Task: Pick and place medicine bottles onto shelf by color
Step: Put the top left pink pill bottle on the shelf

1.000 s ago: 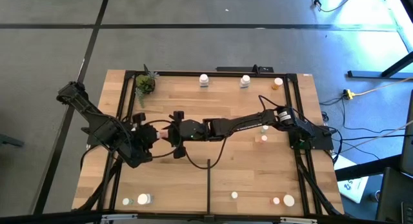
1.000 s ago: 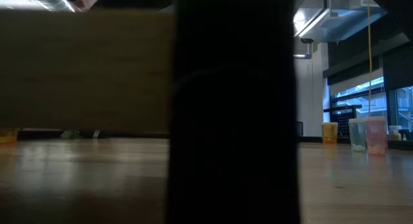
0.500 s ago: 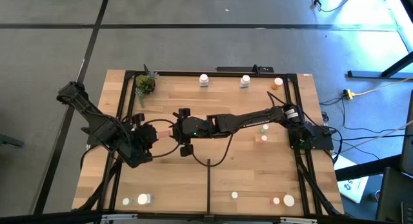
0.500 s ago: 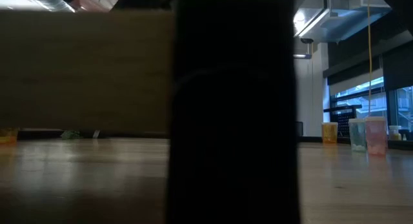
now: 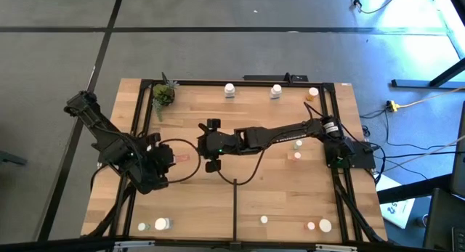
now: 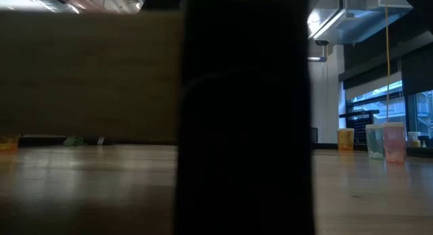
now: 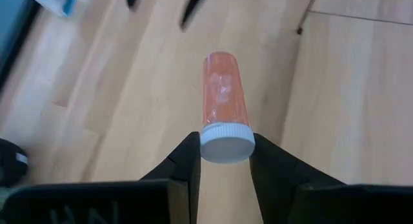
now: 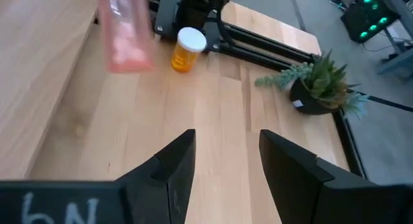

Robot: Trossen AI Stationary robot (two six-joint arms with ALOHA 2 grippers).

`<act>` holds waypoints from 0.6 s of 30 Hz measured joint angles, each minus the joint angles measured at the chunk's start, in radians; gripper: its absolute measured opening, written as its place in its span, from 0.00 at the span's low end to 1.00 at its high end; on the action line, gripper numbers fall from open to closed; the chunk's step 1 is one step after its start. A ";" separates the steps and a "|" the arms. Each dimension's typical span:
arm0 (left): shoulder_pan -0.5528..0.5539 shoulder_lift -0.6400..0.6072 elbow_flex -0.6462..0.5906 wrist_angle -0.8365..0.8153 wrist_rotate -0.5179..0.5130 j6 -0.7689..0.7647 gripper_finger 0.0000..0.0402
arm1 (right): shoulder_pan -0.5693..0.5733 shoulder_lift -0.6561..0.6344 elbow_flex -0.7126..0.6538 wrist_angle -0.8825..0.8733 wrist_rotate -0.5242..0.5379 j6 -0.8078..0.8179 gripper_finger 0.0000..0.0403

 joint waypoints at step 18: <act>0.013 0.000 0.000 0.123 0.268 -0.046 0.23 | 0.087 -0.194 0.000 -0.159 -0.006 0.018 0.43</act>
